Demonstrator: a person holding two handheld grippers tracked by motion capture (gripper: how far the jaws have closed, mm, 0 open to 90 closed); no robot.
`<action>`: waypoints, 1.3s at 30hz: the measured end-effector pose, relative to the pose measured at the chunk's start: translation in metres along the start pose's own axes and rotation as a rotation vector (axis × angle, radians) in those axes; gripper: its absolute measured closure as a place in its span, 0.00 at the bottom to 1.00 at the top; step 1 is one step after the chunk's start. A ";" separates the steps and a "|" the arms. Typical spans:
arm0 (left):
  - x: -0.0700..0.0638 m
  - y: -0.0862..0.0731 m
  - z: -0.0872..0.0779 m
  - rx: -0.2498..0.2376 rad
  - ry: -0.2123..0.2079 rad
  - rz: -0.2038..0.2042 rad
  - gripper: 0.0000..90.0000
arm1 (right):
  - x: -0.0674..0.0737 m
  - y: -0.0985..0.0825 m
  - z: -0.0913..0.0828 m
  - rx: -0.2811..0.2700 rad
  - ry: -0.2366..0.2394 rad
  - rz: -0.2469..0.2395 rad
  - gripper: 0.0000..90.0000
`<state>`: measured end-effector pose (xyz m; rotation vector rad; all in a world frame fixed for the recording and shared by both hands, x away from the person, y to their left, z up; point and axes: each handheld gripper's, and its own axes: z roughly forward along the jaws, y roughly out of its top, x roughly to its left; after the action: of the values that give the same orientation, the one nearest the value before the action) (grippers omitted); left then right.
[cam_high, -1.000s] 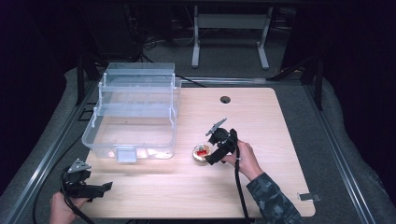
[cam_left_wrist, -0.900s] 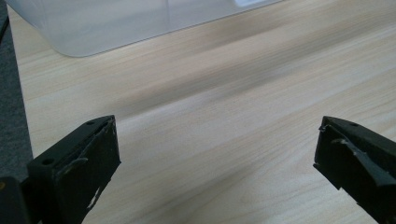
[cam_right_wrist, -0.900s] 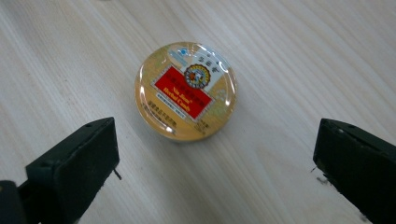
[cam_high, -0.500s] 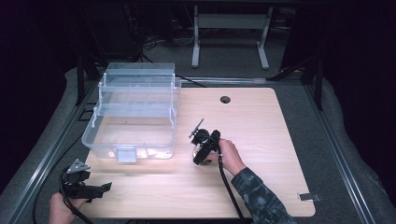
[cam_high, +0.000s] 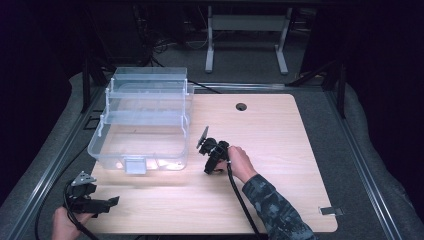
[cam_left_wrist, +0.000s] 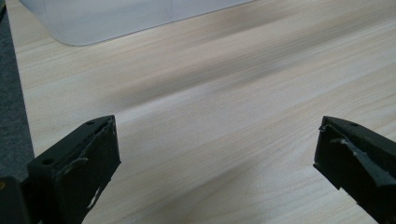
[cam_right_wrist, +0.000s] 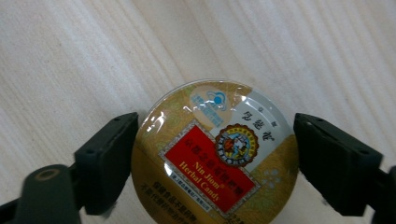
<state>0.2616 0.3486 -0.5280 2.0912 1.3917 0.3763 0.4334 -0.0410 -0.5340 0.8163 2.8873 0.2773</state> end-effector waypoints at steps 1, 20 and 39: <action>0.000 0.000 0.000 0.001 -0.001 -0.001 0.00 | 0.000 0.000 0.001 -0.001 0.006 -0.001 0.22; -0.002 0.000 -0.003 -0.002 0.001 0.008 0.00 | -0.002 -0.010 -0.028 0.041 -0.002 -0.013 0.22; -0.004 0.003 -0.006 0.005 0.007 0.023 0.00 | -0.010 -0.050 -0.070 0.045 -0.075 0.029 0.22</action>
<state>0.2590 0.3463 -0.5211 2.1139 1.3751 0.3907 0.4048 -0.0982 -0.4751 0.8572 2.8236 0.1806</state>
